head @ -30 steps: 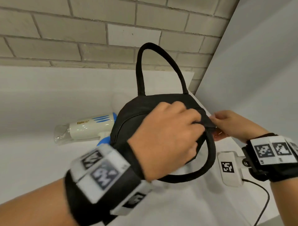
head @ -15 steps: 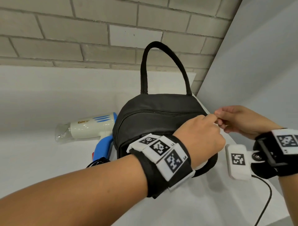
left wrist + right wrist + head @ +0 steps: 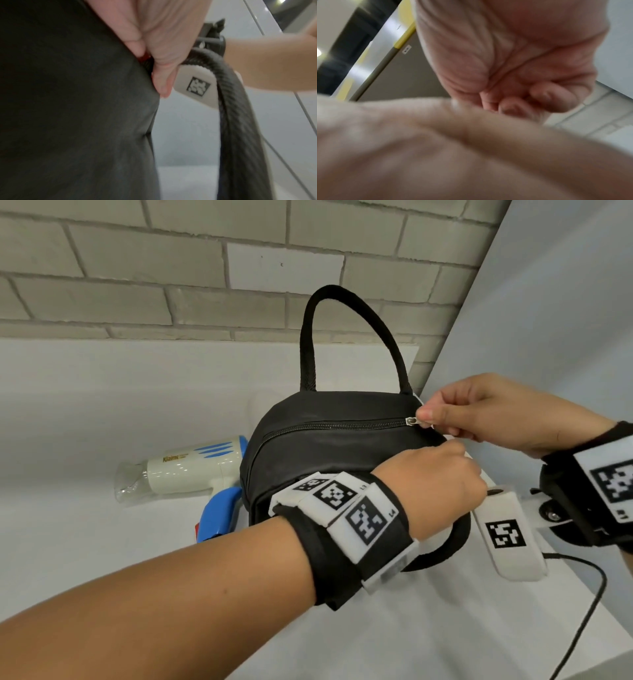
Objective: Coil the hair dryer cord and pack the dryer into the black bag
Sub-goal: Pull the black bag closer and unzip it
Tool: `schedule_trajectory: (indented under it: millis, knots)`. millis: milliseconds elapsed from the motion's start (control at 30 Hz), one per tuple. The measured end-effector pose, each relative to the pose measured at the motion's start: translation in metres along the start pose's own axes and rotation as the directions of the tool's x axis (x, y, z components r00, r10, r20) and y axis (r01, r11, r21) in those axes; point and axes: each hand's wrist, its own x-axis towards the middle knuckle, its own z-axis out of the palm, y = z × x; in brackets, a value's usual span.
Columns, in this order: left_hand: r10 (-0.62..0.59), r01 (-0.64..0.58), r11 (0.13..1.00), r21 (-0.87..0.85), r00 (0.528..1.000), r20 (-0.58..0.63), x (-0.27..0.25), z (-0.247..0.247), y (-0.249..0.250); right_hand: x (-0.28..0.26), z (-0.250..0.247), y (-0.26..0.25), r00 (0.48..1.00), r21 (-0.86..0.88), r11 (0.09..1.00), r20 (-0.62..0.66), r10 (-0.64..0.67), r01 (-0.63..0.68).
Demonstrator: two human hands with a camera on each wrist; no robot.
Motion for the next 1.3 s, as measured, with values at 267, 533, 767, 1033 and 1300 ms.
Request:
schedule_trajectory:
  millis: [267,533,767,1033,1300]
  knots:
    - [-0.386,0.203,0.756,-0.623,0.906,-0.173,-0.039,-0.061,-0.055,-0.002,-0.001,0.010,0.991,0.127,0.992,-0.125,0.040,-0.024]
    - [-0.477,0.395,0.709,-0.585,0.879,0.014,-0.022,-0.026,-0.083,0.003,0.007,-0.001,0.962,0.064,0.996,-0.269,-0.051,0.070]
    - [-0.507,0.340,0.627,-0.701,0.861,-0.035,-0.006,-0.018,-0.074,-0.002,0.011,0.000,0.923,0.015,0.990,-0.364,-0.124,0.139]
    - [-0.523,0.350,0.634,-0.689,0.851,-0.048,-0.006,-0.018,-0.073,-0.017,0.013,0.005,0.970,0.173,0.963,-0.165,-0.180,0.208]
    - [-0.506,0.330,0.687,-0.647,0.857,-0.100,-0.006,-0.018,-0.072,-0.013,0.018,0.026,0.988,0.004,0.993,-0.100,-0.115,0.116]
